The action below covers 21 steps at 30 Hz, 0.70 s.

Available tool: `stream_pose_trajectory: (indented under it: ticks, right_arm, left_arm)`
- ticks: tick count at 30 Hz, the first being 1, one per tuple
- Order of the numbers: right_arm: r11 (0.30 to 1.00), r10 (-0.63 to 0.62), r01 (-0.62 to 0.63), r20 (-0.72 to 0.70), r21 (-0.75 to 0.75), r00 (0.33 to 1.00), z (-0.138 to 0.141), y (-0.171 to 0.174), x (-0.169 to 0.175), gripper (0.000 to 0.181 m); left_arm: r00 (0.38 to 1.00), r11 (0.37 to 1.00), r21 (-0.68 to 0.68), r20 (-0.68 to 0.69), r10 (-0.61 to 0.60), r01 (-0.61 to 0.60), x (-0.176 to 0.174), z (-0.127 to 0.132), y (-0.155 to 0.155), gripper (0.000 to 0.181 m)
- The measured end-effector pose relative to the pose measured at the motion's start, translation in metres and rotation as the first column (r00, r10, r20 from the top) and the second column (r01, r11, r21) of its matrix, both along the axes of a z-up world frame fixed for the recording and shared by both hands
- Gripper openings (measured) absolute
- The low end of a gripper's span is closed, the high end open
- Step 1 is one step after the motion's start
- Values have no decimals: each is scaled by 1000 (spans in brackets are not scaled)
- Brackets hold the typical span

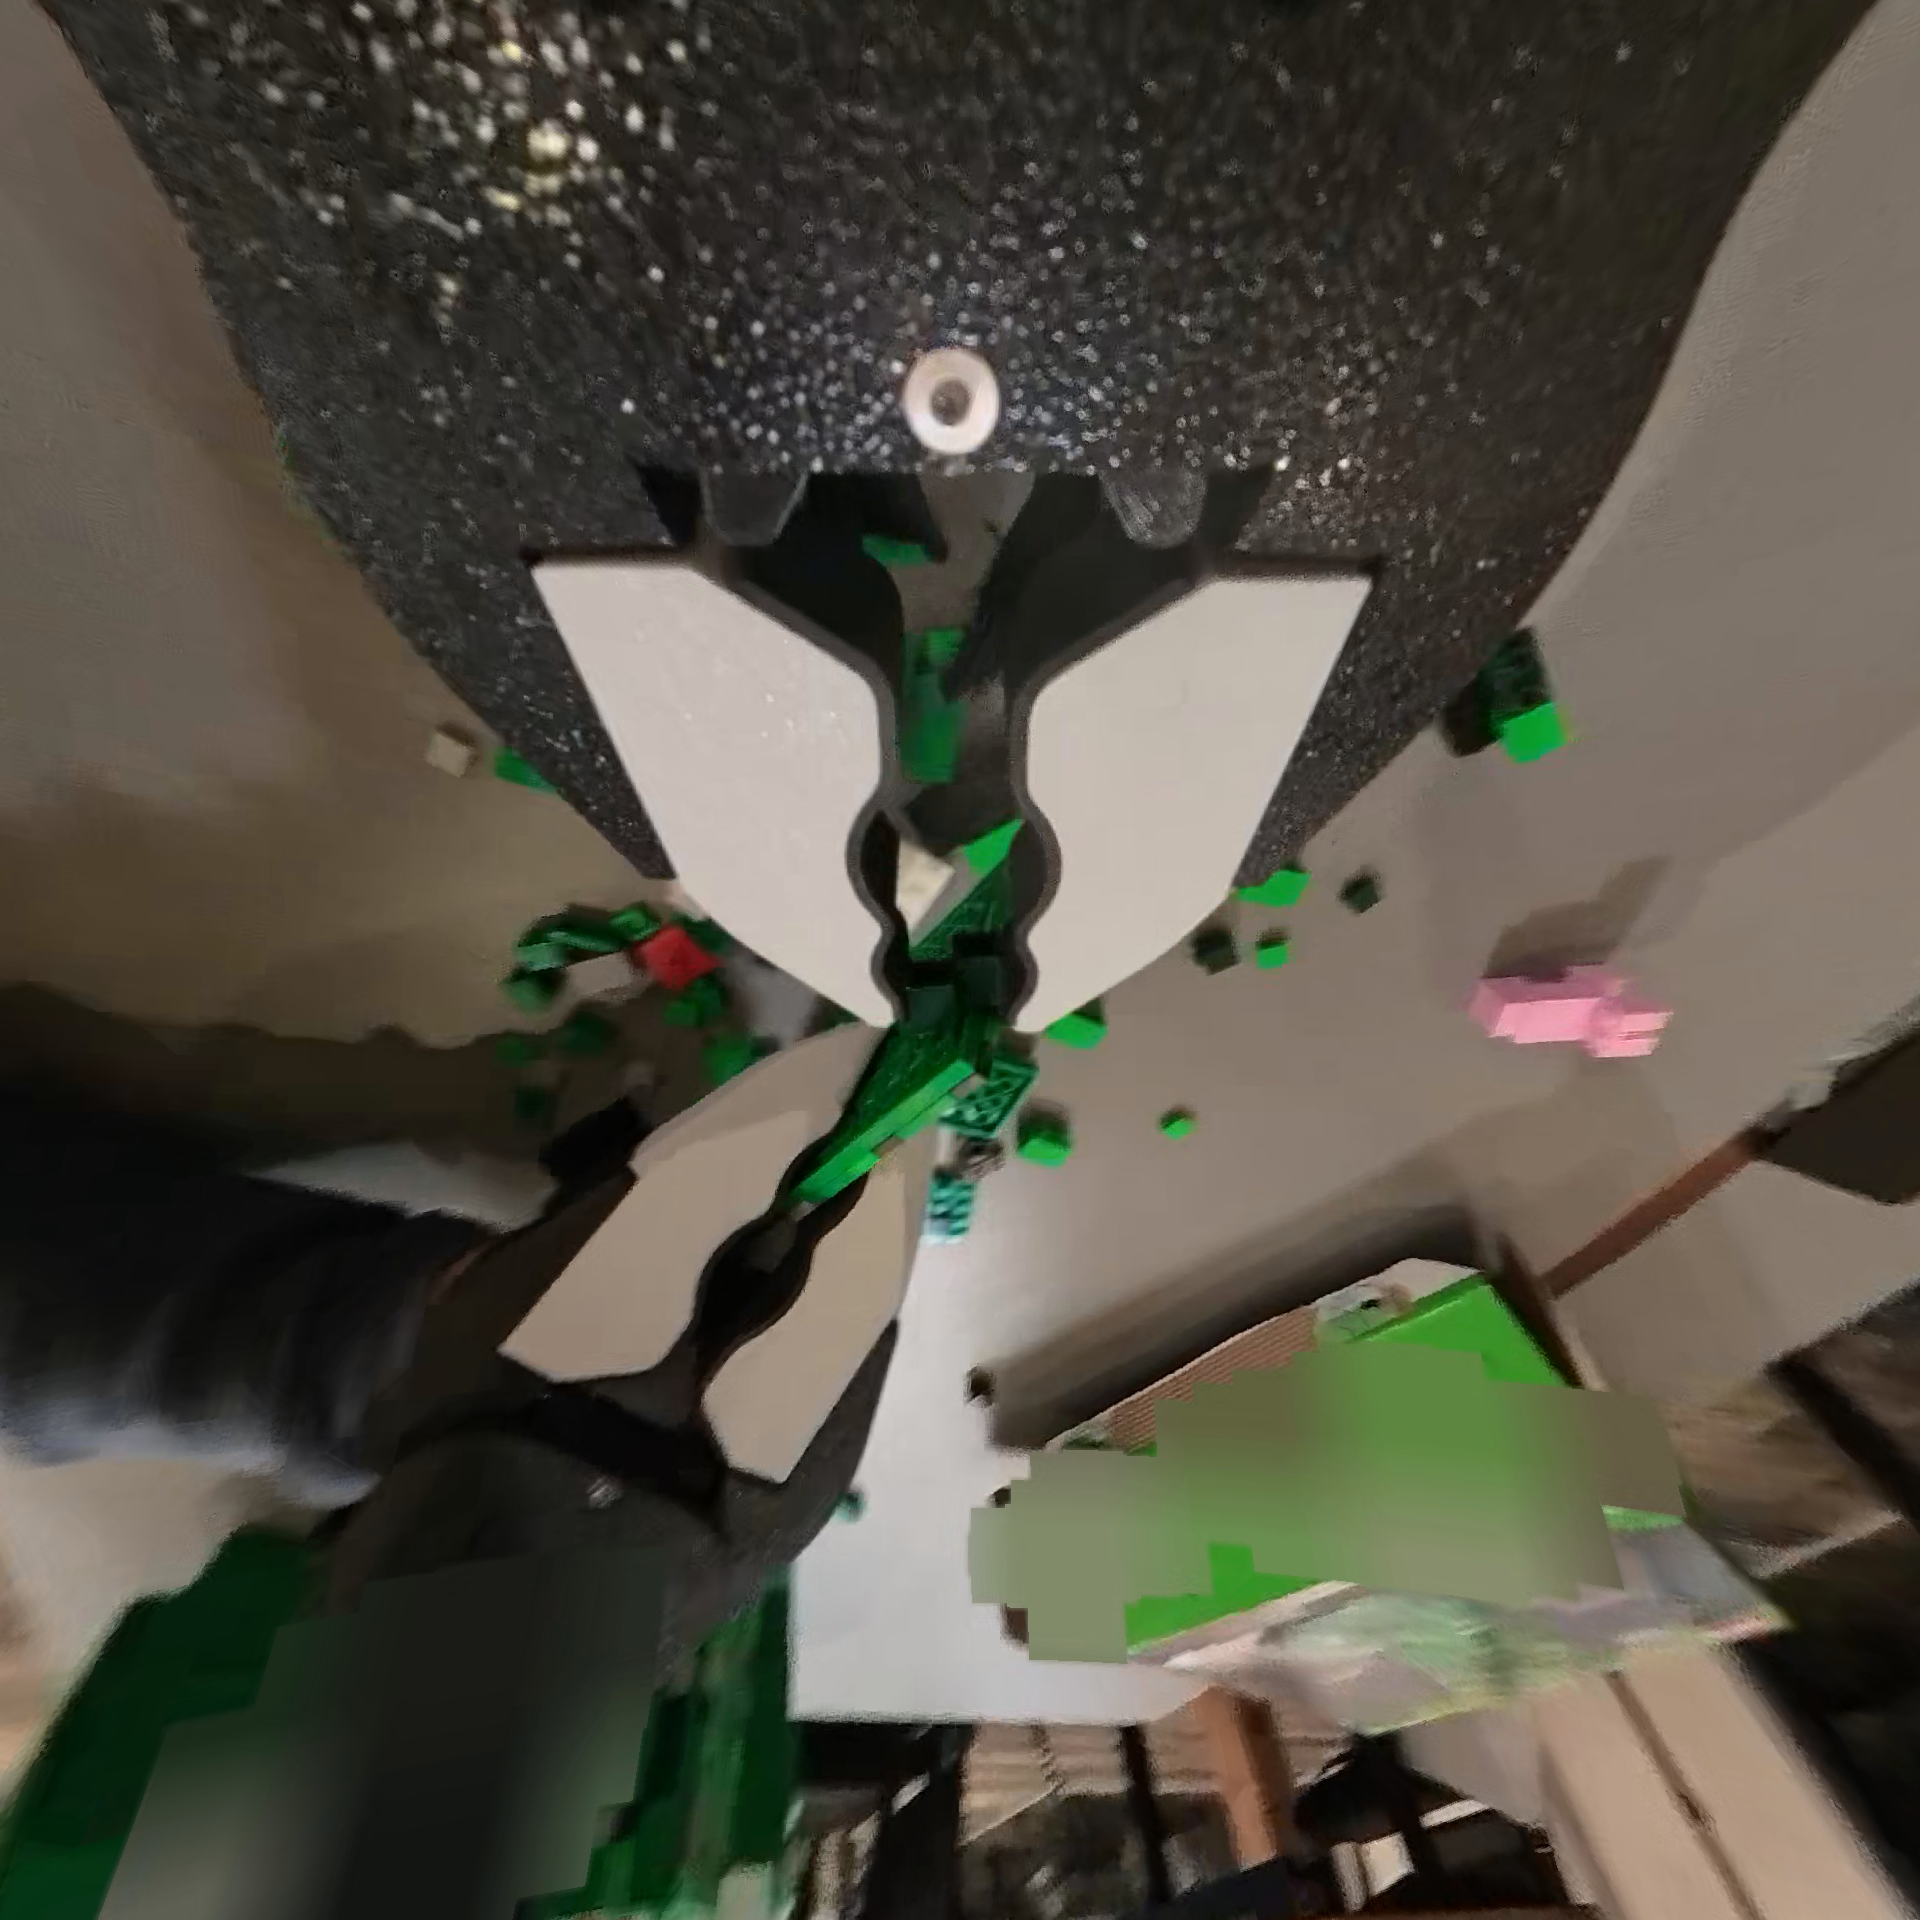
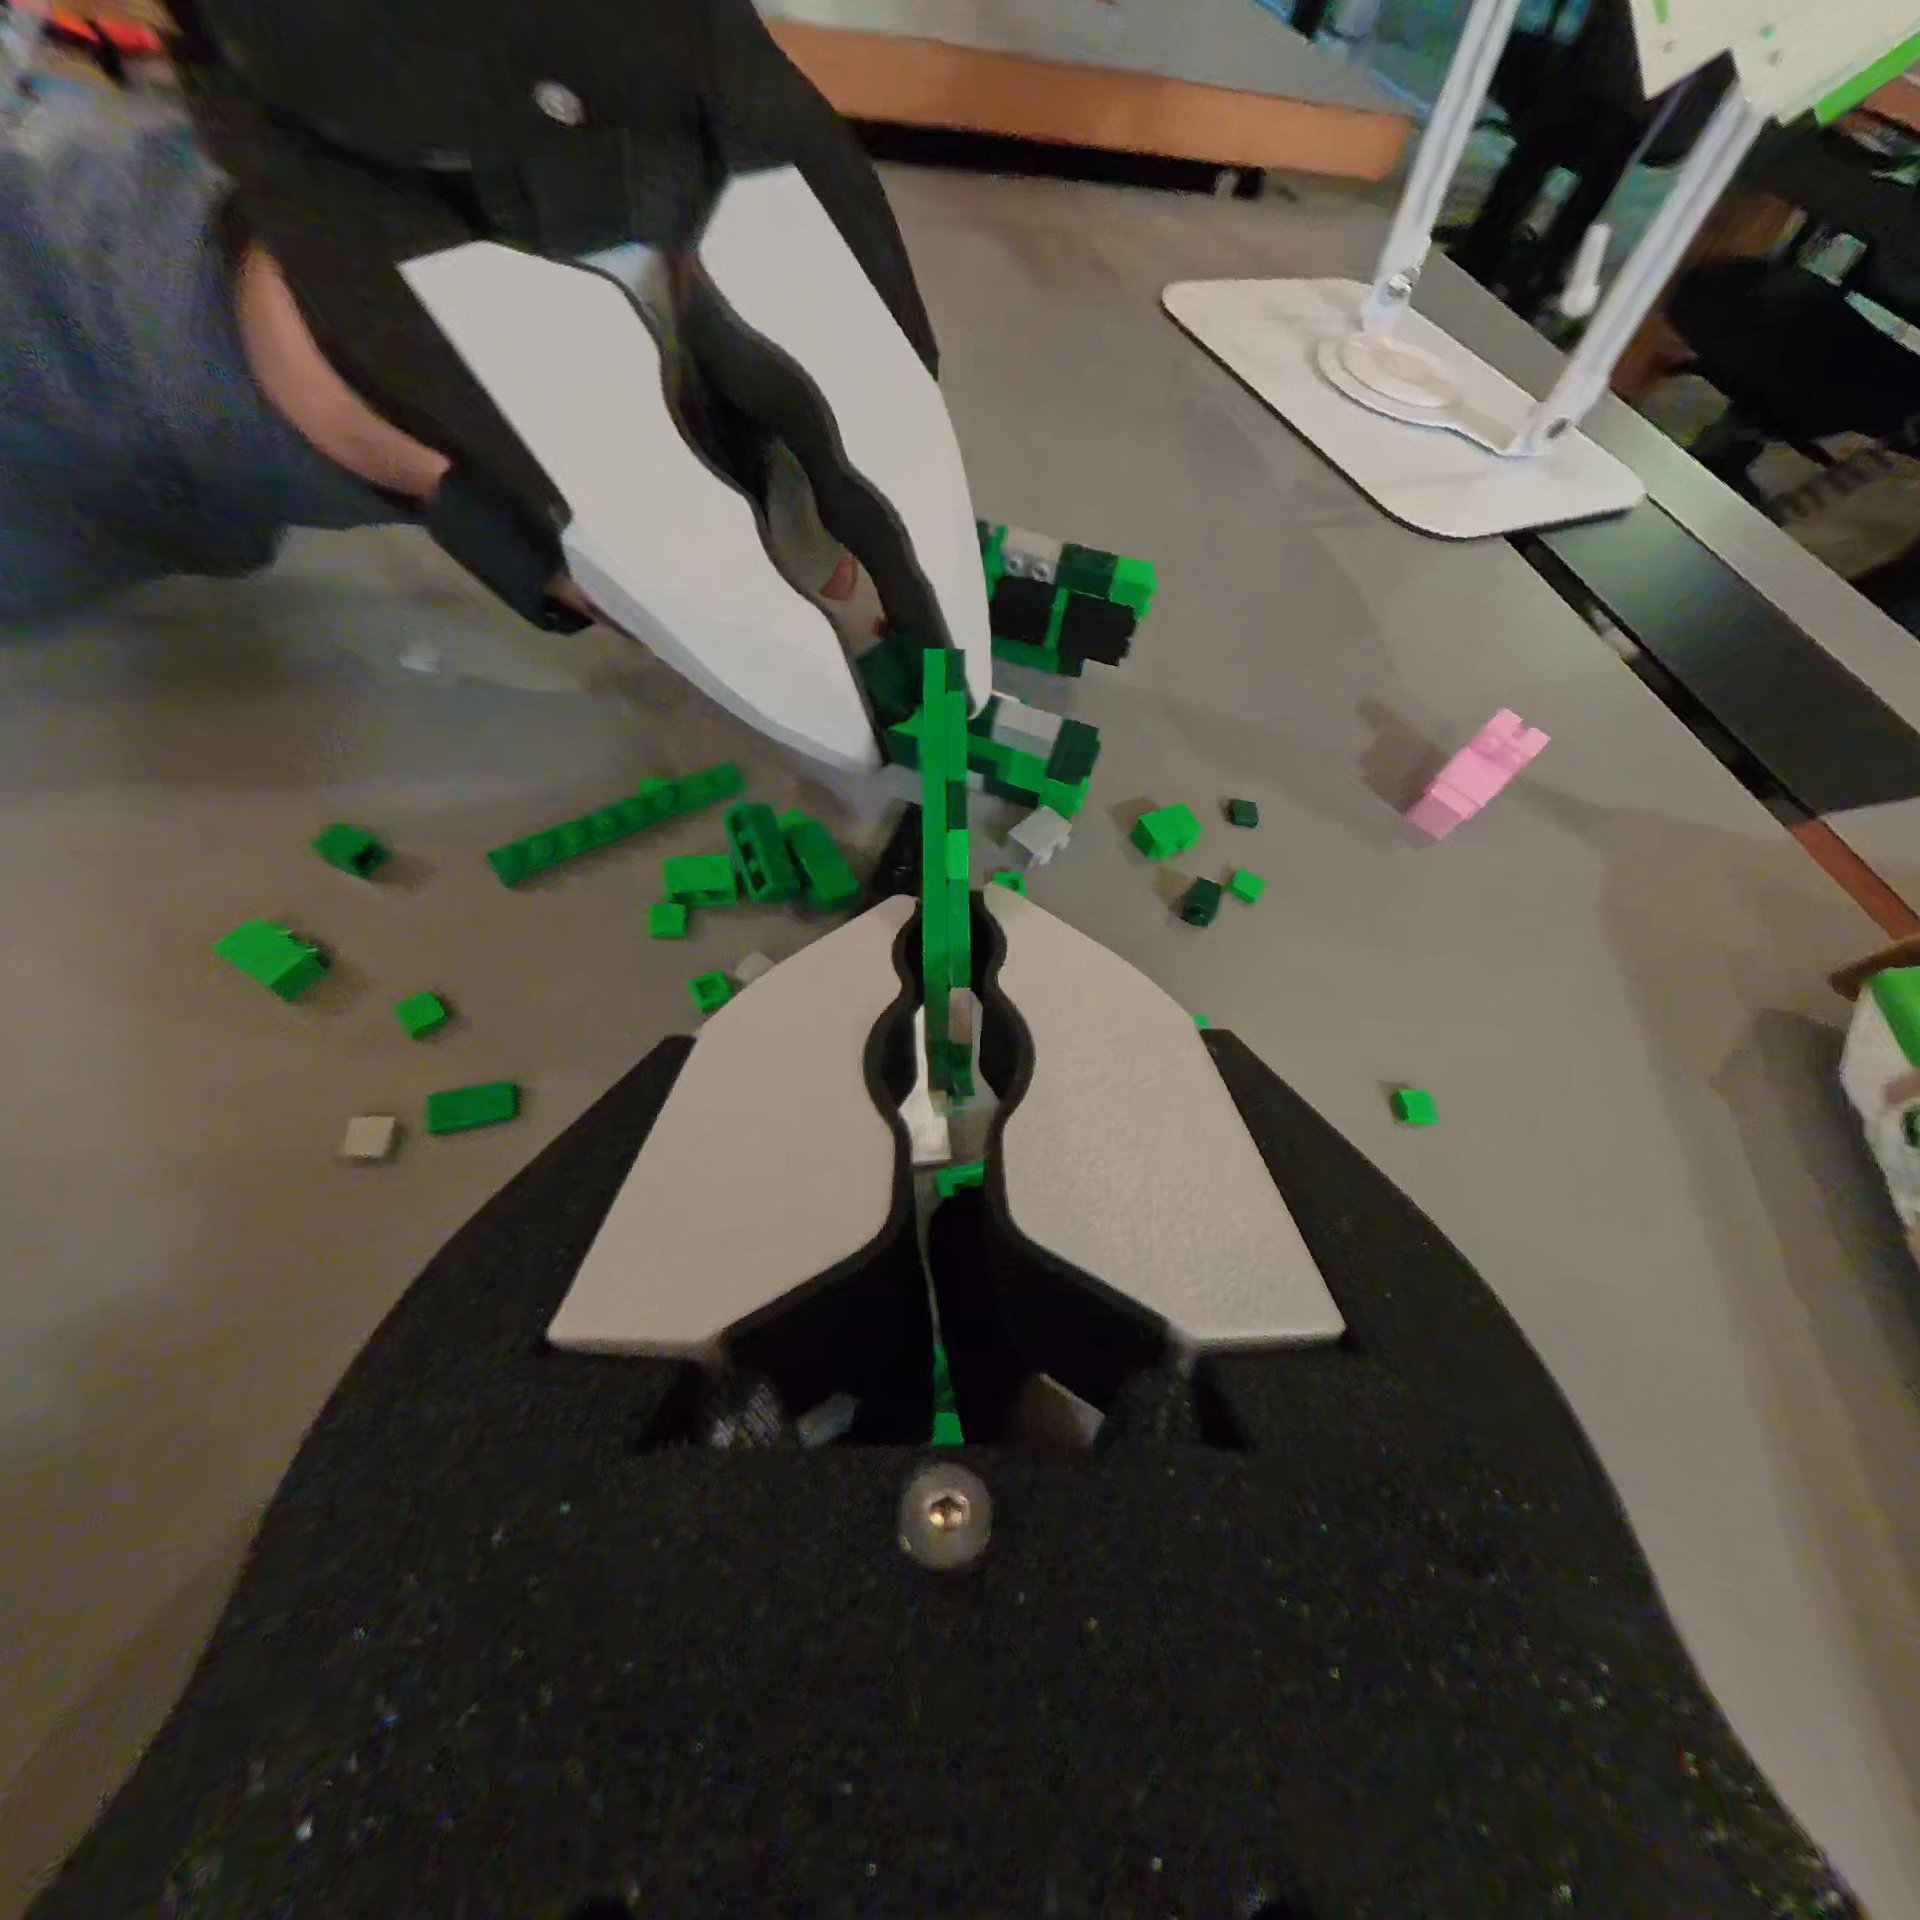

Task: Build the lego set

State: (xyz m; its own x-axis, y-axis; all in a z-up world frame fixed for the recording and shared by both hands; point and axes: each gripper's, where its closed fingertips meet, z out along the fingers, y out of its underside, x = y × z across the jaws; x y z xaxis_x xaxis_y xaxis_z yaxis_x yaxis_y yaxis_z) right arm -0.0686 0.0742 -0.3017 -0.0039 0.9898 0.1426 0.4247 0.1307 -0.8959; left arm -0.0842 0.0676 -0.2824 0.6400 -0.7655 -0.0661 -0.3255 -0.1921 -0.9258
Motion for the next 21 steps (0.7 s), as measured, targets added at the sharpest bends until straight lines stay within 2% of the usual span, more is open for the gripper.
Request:
stream_pose_trajectory:
  ticks: [2,4,6,8,11,13,14,15,16,18,19,21]
  right_arm:
    - [998,43,-44,-29,-50,999,4,-5,1,6]
    - [997,55,-56,-21,-57,998,1,-6,3,6]
    - [996,41,-43,-30,-84,999,1,-2,5,6]
    - [991,21,-31,-77,-130,997,6,1,5,7]
    - [973,4,-44,-178,-224,984,20,3,4,6]
    - [954,17,-88,-240,-286,971,29,0,5,6]
    - [943,34,-119,-268,-310,963,33,-3,5,6]
    - [932,55,-153,-289,-329,956,36,-7,5,6]
    - [924,72,-178,-305,-337,950,39,-10,6,6]
    - [928,70,-181,-323,-327,944,41,-9,7,7]
    - [927,62,-178,-332,-331,941,43,-8,8,10]
    - [918,-14,-126,-349,-376,937,46,3,7,19]
  left_arm:
    - [991,996,-62,124,-56,64,2,7,-7,16]
    - [979,992,-107,200,-48,70,-2,10,-7,16]
    - [981,994,-108,194,-8,30,-9,8,-3,18]
    - [989,993,-117,147,22,-4,-12,2,0,35]
    - [994,992,-129,109,24,-10,-6,-6,2,51]
    - [993,991,-131,121,1,15,4,-8,2,56]
    - [990,992,-122,141,-18,36,10,-7,2,53]
    - [986,992,-107,161,-43,61,16,-6,0,43]
    - [983,993,-85,169,-71,87,20,-4,-1,26]
    - [983,995,-18,154,-95,99,21,-1,-2,15]
    - [985,995,26,140,-103,100,21,3,-3,10]
    - [998,985,169,28,-51,45,15,7,3,7]
